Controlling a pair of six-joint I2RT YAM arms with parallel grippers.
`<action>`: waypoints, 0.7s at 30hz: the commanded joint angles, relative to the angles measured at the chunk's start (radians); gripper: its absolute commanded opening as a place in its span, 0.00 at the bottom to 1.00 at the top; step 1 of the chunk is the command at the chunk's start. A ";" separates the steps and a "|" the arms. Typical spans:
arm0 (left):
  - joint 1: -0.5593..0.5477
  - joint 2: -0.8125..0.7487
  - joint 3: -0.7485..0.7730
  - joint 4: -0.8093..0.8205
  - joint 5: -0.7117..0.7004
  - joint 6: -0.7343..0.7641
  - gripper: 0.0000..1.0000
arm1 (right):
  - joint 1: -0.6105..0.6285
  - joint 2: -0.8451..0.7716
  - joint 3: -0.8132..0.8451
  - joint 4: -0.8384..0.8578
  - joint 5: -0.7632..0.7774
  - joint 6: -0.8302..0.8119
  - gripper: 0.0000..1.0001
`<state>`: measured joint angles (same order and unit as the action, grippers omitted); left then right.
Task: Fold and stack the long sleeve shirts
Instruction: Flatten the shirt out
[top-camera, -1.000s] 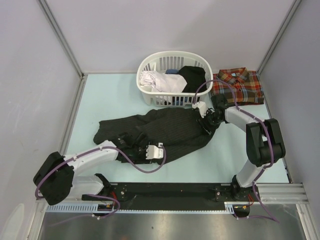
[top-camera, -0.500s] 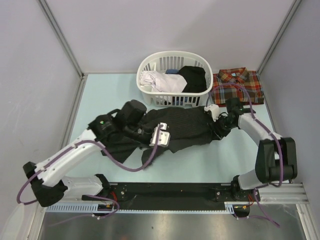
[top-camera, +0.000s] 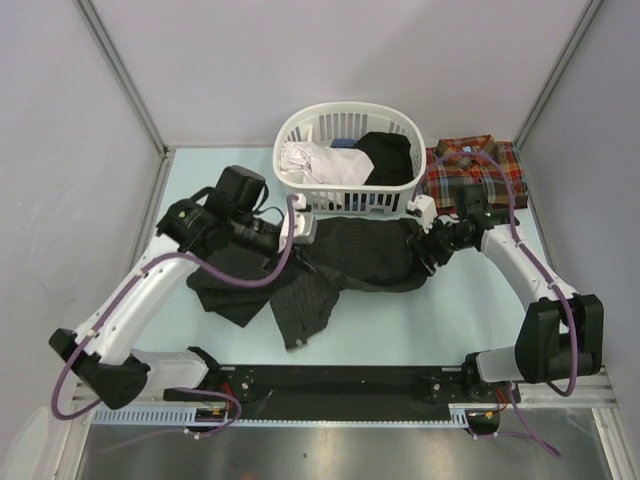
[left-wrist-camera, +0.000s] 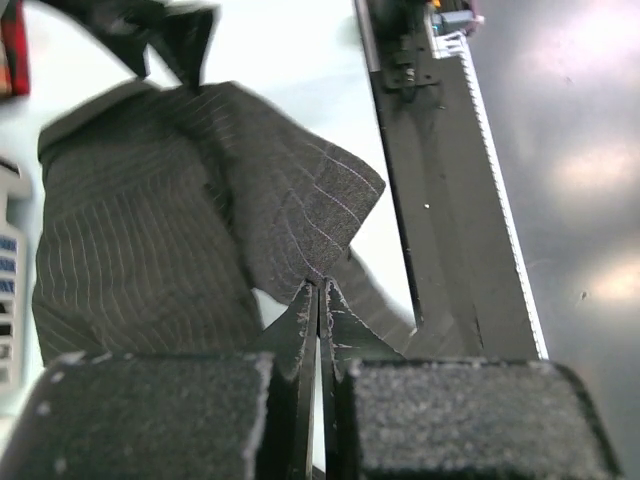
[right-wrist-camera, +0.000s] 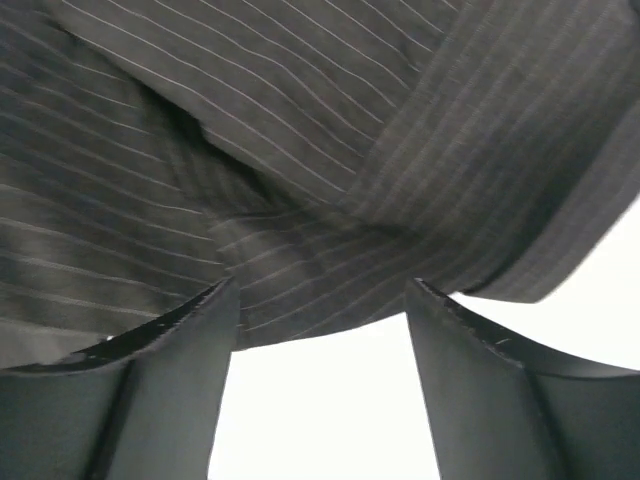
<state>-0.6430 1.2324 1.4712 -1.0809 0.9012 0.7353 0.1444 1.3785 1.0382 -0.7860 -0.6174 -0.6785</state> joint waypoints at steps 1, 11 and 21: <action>0.097 0.074 0.040 0.042 0.143 -0.046 0.00 | 0.020 -0.082 -0.025 0.011 -0.130 0.000 0.81; 0.272 0.249 0.018 0.093 0.189 -0.031 0.00 | 0.102 -0.147 -0.133 0.128 -0.142 -0.043 0.85; 0.293 0.200 0.020 0.164 0.183 -0.158 0.00 | 0.185 -0.139 -0.182 0.132 -0.170 -0.020 0.85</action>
<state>-0.3721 1.4845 1.4643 -0.9962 1.0279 0.6502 0.2600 1.3102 0.9039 -0.7052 -0.7567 -0.7158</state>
